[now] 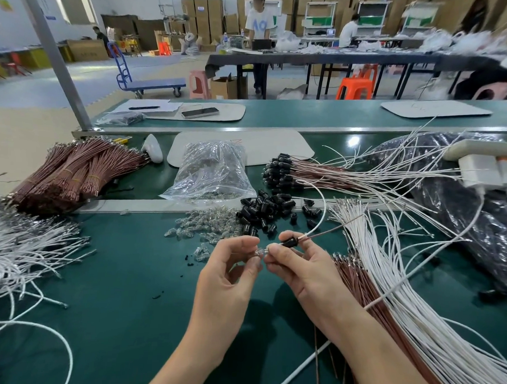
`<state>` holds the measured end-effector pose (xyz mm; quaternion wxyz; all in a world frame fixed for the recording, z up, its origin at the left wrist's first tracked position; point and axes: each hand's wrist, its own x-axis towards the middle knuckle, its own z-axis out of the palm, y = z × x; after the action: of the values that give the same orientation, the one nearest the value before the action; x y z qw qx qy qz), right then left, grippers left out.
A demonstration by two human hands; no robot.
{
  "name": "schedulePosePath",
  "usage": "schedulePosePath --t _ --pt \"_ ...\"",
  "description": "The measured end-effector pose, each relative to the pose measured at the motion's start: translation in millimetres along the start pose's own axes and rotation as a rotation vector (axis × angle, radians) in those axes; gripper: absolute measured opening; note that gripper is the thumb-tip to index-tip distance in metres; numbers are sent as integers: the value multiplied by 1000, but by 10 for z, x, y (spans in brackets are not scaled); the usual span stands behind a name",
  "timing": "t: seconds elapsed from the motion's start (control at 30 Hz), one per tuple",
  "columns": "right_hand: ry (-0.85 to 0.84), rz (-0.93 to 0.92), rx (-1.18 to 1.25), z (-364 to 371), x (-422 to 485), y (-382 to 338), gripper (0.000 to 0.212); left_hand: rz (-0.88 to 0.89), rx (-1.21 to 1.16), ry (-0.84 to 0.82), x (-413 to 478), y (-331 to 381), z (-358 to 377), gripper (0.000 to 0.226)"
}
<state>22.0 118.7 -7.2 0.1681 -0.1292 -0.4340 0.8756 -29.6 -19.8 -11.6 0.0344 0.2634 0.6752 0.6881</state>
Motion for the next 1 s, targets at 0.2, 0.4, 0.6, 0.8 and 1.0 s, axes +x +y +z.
schedulePosePath --t 0.2,0.4,0.6,0.8,1.0 --pt "10 13 14 23 -9 4 38 35 53 -7 -2 -14 -18 41" --pt "13 12 12 38 -19 -14 38 50 58 -2 -7 -10 -11 40" --pt "16 0 8 62 -27 -13 35 75 67 35 -1 3 -25 38" --pt "15 10 6 61 -32 -17 36 109 92 -22 -31 3 1 44" --pt "-5 10 -1 81 -42 -26 35 127 88 7 -40 -6 3 43"
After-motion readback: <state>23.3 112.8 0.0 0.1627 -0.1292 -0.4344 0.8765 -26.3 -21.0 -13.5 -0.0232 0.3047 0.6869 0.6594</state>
